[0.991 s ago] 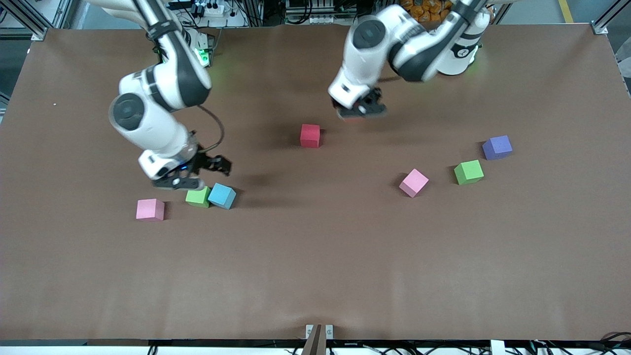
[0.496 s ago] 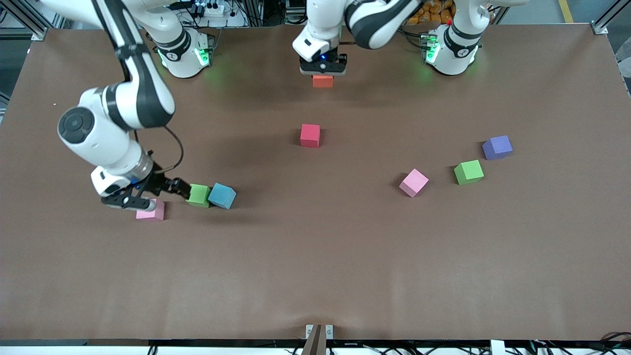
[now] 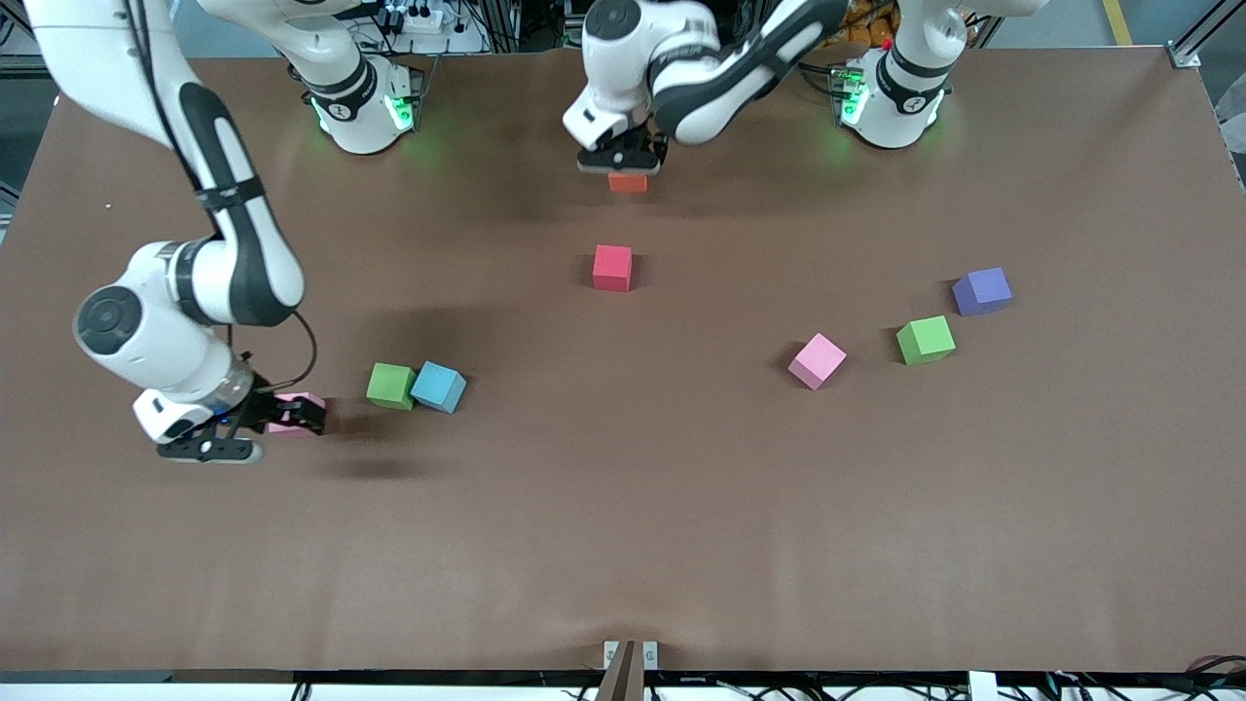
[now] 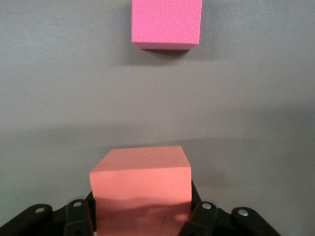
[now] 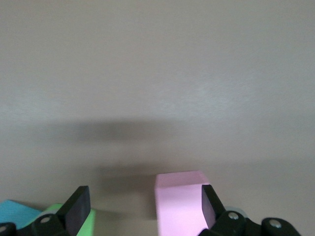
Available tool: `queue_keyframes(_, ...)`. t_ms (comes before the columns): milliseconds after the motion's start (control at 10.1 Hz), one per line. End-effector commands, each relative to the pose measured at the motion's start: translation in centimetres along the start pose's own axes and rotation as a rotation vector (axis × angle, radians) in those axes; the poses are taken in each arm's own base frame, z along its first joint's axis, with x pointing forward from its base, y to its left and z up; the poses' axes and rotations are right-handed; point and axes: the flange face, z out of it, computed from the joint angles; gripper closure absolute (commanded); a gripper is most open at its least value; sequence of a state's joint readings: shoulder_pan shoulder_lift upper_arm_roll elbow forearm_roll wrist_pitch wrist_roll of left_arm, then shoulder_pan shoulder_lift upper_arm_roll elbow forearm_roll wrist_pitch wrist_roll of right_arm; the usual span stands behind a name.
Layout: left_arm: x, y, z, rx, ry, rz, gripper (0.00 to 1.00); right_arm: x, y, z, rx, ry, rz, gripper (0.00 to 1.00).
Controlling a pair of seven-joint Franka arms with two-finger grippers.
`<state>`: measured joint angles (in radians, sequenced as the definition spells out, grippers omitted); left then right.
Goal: Arrange blocks into number 1
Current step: 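Move the orange cube beside the red cube while the right gripper reaches pink, then lower the orange cube against the red cube while the right gripper grasps pink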
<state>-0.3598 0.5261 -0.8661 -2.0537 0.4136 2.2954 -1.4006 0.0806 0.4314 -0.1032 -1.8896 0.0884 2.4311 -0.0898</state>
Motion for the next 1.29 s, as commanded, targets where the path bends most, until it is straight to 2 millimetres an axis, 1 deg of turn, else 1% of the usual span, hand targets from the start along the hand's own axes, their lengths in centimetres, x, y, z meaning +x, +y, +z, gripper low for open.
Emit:
queue_keyframes(0, 1.6, 2.3, 3.4, 0.022, -0.009, -0.027, 1.00, 0.7, 1.3, 1.3, -0.011, -0.009, -0.094, 0.00)
queue_keyframes(99, 1.9, 2.2, 4.3, 0.042, 0.002, -0.029, 1.00, 0.8, 1.7, 1.9, -0.012, -0.017, -0.094, 0.00)
queue_keyframes(297, 3.5, 1.5, 5.1, 0.050, 0.002, -0.036, 1.00, 0.7, 1.9, 3.0, -0.010, -0.030, -0.086, 0.00)
queue_keyframes(397, 3.9, 1.7, 5.5, 0.050, 0.009, -0.025, 1.00, 0.8, 2.0, 3.5, -0.008, -0.033, -0.078, 0.00)
queue_keyframes(496, 4.2, 1.5, 5.6, 0.054, 0.027, -0.011, 1.00, 0.8, 2.0, 4.4, -0.008, -0.043, -0.081, 0.00)
queue_keyframes(793, 5.0, 1.2, 5.4, 0.048, 0.041, 0.025, 1.00, 0.2, 2.1, 6.2, -0.013, -0.070, -0.090, 0.00)
queue_keyframes(892, 5.3, 1.2, 5.3, 0.038, 0.043, 0.045, 1.00, -0.1, 2.4, 6.7, -0.014, -0.087, -0.087, 0.00)
queue_keyframes(991, 5.3, 1.4, 5.2, 0.020, 0.046, 0.053, 1.00, -0.5, 3.2, 7.2, -0.019, -0.099, -0.074, 0.00)
queue_keyframes(1190, 5.2, 1.8, 5.0, -0.010, 0.055, 0.071, 1.00, -1.3, 3.7, 8.3, -0.020, -0.124, -0.068, 0.00)
